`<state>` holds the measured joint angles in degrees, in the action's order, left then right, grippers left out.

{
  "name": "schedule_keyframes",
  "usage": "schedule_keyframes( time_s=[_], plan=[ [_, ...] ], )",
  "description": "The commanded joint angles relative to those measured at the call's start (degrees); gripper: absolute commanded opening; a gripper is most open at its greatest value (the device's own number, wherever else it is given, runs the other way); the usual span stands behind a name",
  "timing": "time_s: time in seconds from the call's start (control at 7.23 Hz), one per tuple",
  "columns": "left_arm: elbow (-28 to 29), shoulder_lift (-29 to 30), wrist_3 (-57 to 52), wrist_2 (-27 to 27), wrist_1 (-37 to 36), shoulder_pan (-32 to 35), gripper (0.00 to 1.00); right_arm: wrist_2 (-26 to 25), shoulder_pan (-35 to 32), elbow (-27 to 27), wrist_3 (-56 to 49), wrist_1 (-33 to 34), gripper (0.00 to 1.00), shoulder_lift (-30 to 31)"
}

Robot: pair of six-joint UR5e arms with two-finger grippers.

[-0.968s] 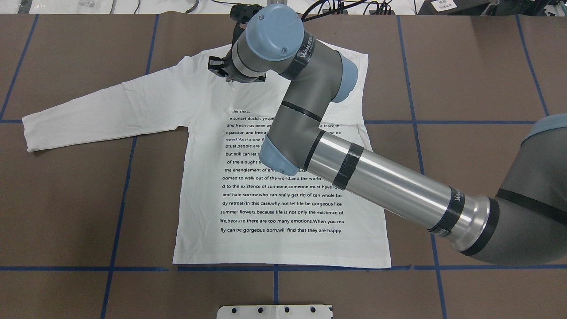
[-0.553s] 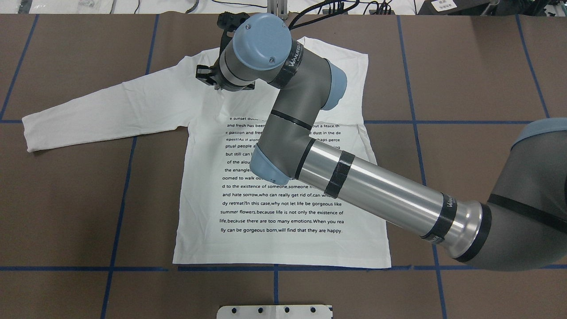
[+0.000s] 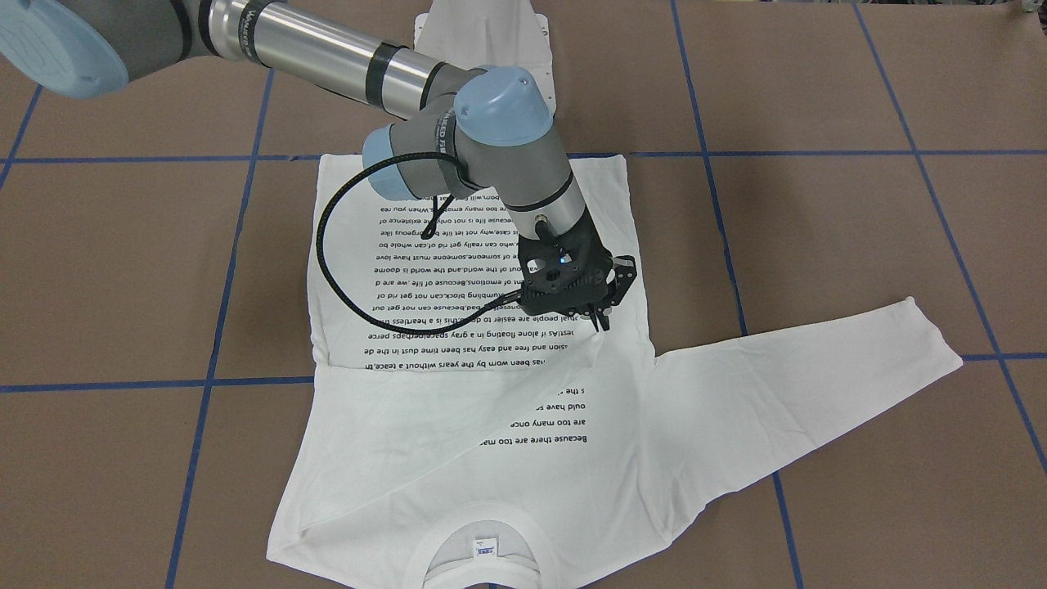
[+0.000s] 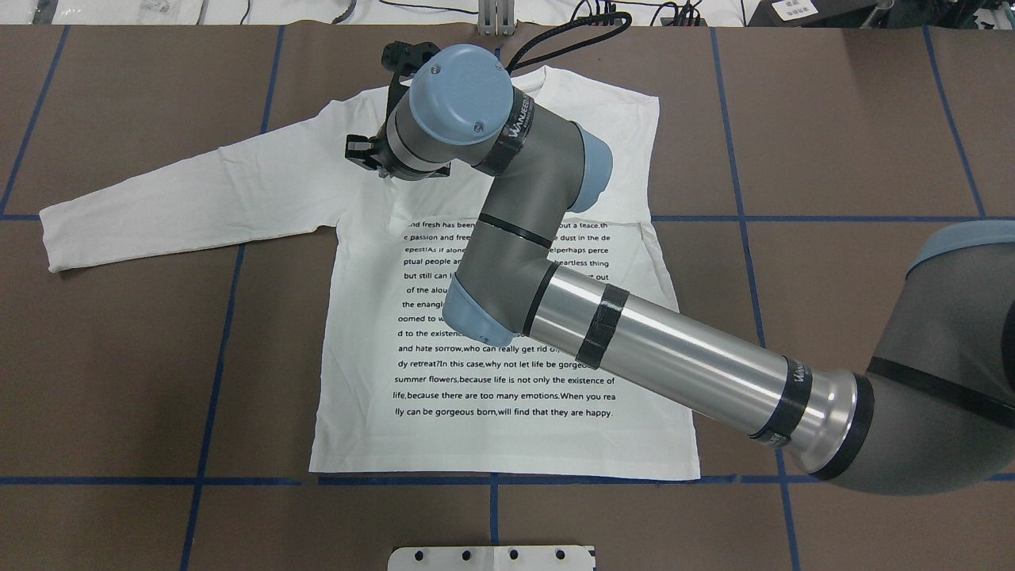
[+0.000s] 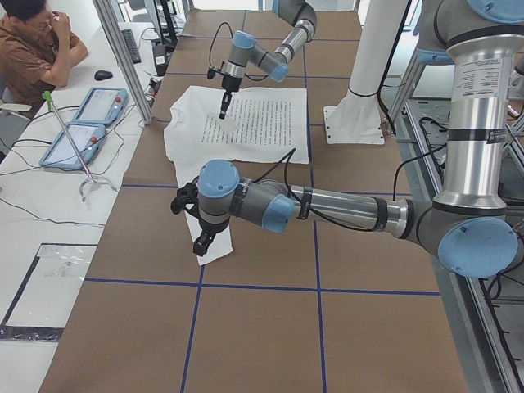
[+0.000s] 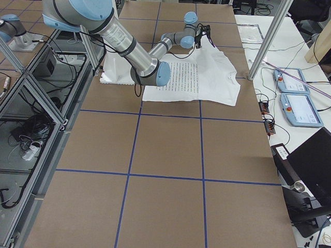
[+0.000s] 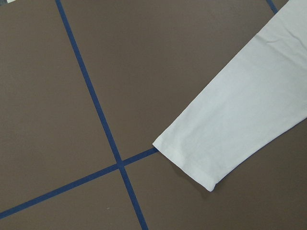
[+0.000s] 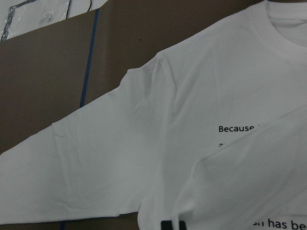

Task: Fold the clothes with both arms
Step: 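Carry the held sleeve with the right gripper across the shirt body toward the collar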

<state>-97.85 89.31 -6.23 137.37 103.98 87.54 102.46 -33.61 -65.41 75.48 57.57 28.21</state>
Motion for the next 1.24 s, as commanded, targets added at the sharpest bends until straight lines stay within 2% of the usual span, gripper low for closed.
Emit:
schedule_keyframes(
  time_s=[0.0,0.41,0.69,0.83,0.97,1.11],
  plan=[
    [0.02,-0.01,-0.01,0.00,0.00,0.00,1.00,-0.50,0.12,1.93,-0.15,-0.09,0.00,-1.13],
    [-0.06,-0.01,-0.18,0.00,0.00,0.00,1.00,-4.62,0.12,13.87,-0.33,-4.90,0.00,-8.07],
    [0.02,0.34,-0.18,0.00,0.00,0.00,1.00,-7.18,0.29,23.96,-0.33,-9.13,0.00,-12.36],
    [0.02,0.43,-0.10,0.00,0.00,0.00,1.00,-8.06,0.56,26.27,-0.50,-9.75,0.18,-13.69],
    [0.02,0.60,-0.01,0.00,0.00,0.00,1.00,-9.37,1.08,26.99,-0.51,-9.76,0.63,-13.70],
    [0.02,0.60,-0.01,0.00,0.00,0.00,1.00,-10.25,1.61,27.26,-0.59,-9.76,0.99,-13.71]
  ],
)
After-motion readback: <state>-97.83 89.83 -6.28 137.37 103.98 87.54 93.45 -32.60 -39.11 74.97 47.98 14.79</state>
